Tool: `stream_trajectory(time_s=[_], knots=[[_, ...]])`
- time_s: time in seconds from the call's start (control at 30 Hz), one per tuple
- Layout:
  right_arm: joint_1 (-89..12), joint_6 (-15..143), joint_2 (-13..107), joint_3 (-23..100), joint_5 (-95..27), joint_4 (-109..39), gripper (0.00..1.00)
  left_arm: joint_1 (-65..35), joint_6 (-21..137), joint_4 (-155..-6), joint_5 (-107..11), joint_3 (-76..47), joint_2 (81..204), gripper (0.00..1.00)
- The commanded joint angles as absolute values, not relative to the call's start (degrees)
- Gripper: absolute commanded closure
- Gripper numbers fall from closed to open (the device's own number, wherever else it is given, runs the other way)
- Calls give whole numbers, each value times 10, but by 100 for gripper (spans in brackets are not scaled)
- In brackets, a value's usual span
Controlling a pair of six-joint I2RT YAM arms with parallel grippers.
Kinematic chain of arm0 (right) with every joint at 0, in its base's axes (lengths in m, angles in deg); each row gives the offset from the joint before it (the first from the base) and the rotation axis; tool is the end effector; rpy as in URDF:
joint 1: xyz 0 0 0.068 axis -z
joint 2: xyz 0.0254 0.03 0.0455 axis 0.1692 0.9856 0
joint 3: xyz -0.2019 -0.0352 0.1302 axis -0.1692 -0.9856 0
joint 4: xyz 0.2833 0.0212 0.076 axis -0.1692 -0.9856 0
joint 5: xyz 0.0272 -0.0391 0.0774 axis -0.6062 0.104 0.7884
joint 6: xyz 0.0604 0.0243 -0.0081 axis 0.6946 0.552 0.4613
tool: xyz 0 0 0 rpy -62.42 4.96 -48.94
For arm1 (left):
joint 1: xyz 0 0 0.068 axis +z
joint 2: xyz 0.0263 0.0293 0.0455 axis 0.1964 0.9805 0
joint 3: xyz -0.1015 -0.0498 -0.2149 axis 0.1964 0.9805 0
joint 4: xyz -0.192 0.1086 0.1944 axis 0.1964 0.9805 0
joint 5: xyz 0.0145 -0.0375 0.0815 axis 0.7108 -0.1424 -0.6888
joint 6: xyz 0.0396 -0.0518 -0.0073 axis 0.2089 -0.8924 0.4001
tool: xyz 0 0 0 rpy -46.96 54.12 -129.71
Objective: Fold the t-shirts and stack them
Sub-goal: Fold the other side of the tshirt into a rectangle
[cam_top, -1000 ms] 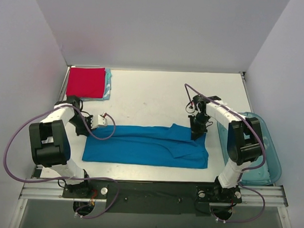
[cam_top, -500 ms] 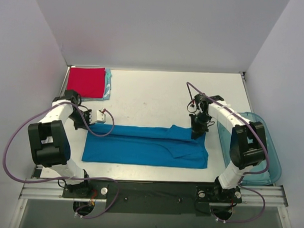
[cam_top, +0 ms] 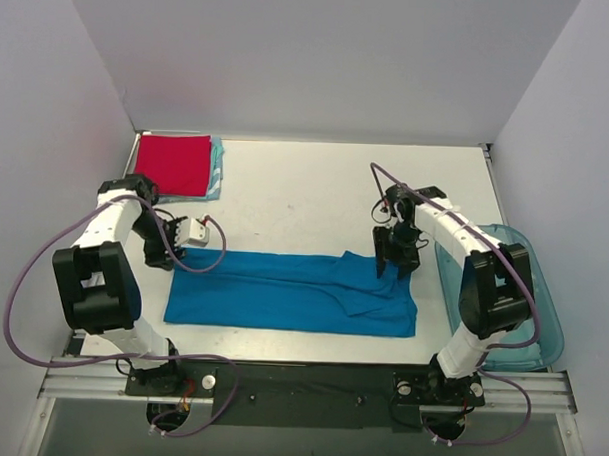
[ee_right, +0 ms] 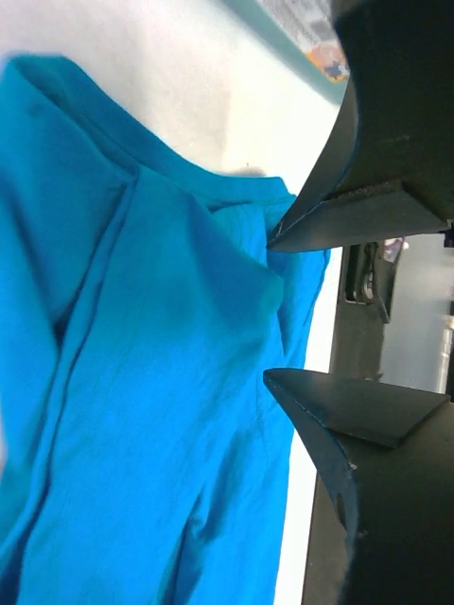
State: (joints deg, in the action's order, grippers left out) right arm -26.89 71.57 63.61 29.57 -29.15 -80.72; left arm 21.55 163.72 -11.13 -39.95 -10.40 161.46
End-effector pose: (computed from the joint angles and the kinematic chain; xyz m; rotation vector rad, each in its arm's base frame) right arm 0.3314 0.1136 0.1318 -0.1059 2.9506 0.3985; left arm 0.3045 0.0400 0.1539 1.9586 2.1808 -0.3303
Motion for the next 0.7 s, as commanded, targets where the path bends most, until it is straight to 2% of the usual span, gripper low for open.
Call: stream_trajectory(time_s=[0.0,0.07,0.1,0.13,0.17,0.3,0.47,0.67], knots=[[-326,698,587,395,-339,-833,52,216,1635,-28,-285,-188,1608,36],[-367,695,604,427,-333,-796,62,206,1556,-94,-249,-181,1607,51],[-379,697,626,438,-303,-769,79,201,1487,-127,-236,-162,1608,69],[-396,697,643,447,-277,-755,86,195,1455,-184,-229,-150,1605,77],[-403,697,673,464,-233,-734,99,195,1400,-217,-227,-129,1605,88],[-448,692,755,508,-177,-692,100,183,1345,-365,-263,-61,1602,94],[-459,682,832,539,-157,-682,100,178,1328,-398,-300,-32,1628,95],[-470,666,850,508,-141,-686,100,180,1362,-360,-295,-29,1630,95]])
